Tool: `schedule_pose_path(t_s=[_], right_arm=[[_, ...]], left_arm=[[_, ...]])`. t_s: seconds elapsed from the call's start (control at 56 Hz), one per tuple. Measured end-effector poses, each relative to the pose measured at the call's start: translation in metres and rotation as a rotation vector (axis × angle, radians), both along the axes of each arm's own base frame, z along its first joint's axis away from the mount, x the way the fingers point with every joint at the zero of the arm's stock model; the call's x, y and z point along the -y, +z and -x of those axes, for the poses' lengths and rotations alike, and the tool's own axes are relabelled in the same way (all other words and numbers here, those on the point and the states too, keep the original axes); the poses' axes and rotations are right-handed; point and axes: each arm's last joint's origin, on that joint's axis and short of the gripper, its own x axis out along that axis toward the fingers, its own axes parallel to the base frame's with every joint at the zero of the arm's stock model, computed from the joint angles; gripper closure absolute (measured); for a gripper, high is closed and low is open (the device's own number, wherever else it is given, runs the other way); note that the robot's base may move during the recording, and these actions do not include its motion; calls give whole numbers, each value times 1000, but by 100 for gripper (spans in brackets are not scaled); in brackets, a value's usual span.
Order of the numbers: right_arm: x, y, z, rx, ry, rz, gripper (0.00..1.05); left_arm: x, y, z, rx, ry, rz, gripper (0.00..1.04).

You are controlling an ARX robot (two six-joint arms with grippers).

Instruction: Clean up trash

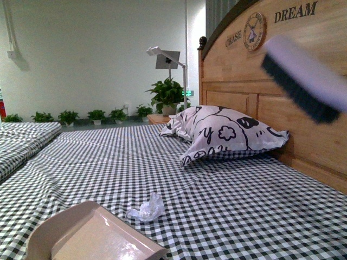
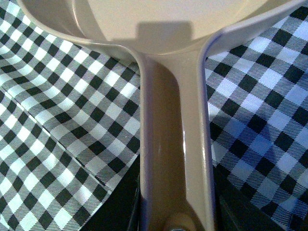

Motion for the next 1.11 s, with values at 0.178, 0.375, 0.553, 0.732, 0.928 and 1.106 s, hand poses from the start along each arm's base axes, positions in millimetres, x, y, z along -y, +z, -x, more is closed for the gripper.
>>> schedule_pose_path(t_s=[0.178, 0.375, 0.553, 0.732, 0.928, 1.106], right_arm=[[-52, -45, -64, -130, 89, 148, 84], [-86, -92, -111, -186, 78, 266, 84], [-94, -116, -137, -203, 31, 322, 84], [-102, -130, -150, -246, 33, 331, 84], [-117, -145, -159, -314, 30, 343, 84], [-130, -152, -162, -361, 30, 338, 84]], left_arm=[[0, 0, 0, 0, -1, -1, 78], [0, 0, 0, 0, -1, -1, 78], [0, 0, 0, 0, -1, -1, 78], [0, 0, 0, 0, -1, -1, 78], [0, 0, 0, 0, -1, -1, 78], [0, 0, 0, 0, -1, -1, 78]])
